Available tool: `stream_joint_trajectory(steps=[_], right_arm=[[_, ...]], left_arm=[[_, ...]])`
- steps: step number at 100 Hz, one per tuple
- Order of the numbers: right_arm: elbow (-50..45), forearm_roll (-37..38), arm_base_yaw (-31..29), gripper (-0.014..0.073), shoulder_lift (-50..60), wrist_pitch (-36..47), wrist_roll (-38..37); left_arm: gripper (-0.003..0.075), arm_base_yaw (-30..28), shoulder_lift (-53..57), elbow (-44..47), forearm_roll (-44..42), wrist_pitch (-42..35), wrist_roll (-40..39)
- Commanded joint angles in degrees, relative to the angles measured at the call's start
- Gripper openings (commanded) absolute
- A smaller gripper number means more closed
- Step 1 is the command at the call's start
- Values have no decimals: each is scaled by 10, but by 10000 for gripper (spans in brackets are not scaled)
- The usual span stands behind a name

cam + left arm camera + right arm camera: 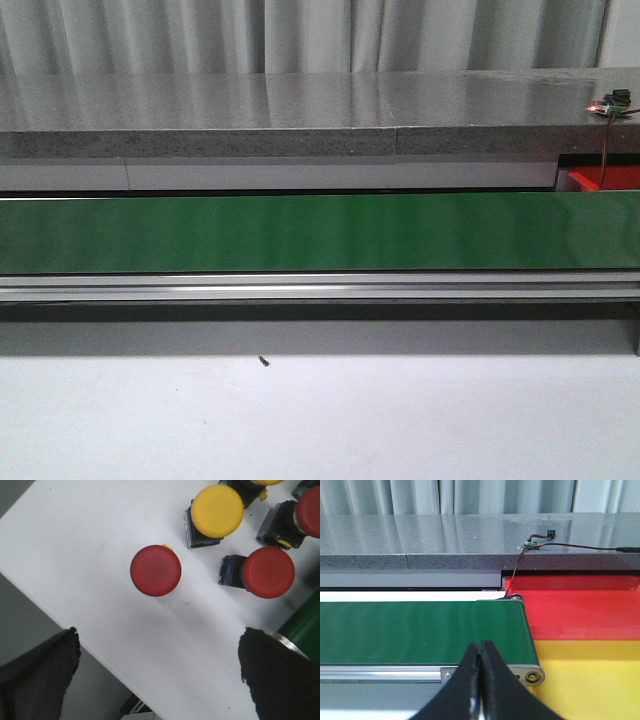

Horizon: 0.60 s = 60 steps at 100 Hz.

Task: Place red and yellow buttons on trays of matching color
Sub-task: 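Set the yellow button on the belt start and open the left gripper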

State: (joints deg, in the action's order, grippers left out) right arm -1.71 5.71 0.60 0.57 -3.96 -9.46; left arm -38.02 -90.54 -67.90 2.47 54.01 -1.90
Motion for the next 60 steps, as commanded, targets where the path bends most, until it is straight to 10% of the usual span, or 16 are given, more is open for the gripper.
stream_joint_trajectory(steps=[1, 60], right_arm=[[11, 7, -5, -116, 10, 46, 3], [11, 7, -5, -116, 10, 46, 3]], left_arm=[[619, 0, -2, -14, 3, -34, 3], [543, 0, -128, -19, 3, -130, 3]])
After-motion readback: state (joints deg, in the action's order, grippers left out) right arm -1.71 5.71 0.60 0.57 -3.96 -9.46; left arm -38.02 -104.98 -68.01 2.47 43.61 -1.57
